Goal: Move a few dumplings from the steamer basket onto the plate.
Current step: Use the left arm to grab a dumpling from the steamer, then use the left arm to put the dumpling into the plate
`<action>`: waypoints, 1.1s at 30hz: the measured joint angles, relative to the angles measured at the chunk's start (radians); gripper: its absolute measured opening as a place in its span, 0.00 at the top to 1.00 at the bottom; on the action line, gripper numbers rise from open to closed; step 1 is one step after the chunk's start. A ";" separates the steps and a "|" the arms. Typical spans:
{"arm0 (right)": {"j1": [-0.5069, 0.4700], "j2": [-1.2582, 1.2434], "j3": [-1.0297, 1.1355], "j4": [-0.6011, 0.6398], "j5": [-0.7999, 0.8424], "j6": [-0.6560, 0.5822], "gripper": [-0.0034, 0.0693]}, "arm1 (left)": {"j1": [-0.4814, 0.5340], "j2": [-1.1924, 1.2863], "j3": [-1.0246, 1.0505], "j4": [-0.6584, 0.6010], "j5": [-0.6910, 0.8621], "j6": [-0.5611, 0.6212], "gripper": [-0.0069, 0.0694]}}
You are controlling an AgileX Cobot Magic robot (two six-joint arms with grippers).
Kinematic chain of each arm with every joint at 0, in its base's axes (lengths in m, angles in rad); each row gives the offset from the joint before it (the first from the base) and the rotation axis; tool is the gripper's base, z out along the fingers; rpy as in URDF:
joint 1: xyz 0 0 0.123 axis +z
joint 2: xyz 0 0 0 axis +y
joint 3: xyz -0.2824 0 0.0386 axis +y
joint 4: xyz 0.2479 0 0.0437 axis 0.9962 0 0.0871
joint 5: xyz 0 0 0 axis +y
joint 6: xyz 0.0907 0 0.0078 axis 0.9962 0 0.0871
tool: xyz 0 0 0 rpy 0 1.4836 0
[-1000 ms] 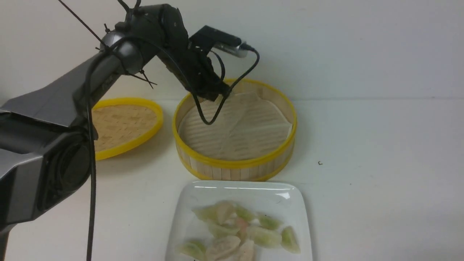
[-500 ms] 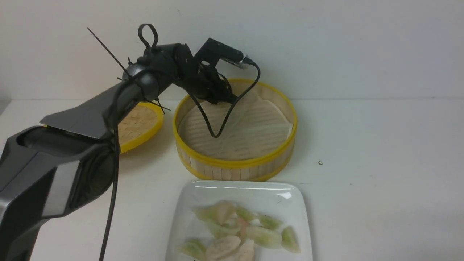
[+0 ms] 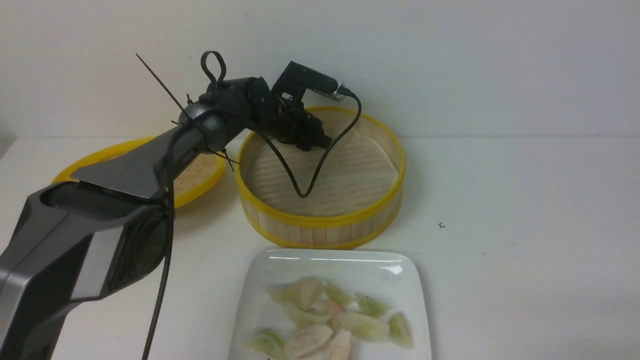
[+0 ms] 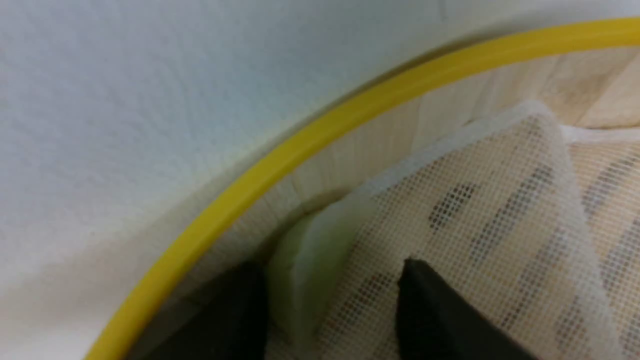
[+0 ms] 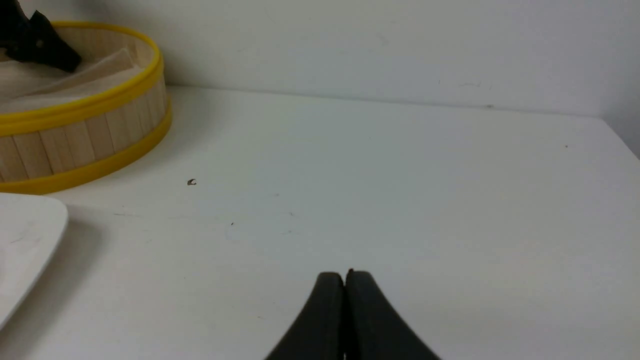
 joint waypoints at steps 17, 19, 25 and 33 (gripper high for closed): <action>0.000 0.000 0.000 0.000 0.000 0.000 0.97 | -0.003 -0.199 0.001 0.030 0.250 -0.004 0.78; 0.000 0.000 0.000 0.000 0.000 0.000 0.97 | -0.001 -0.245 0.001 0.030 0.325 -0.004 0.78; 0.000 0.000 0.000 0.000 0.000 0.000 0.97 | -0.001 -0.371 0.003 0.023 0.669 -0.015 0.78; 0.000 0.000 0.000 0.000 0.000 0.000 0.97 | -0.013 -0.680 0.325 -0.003 0.704 -0.134 0.78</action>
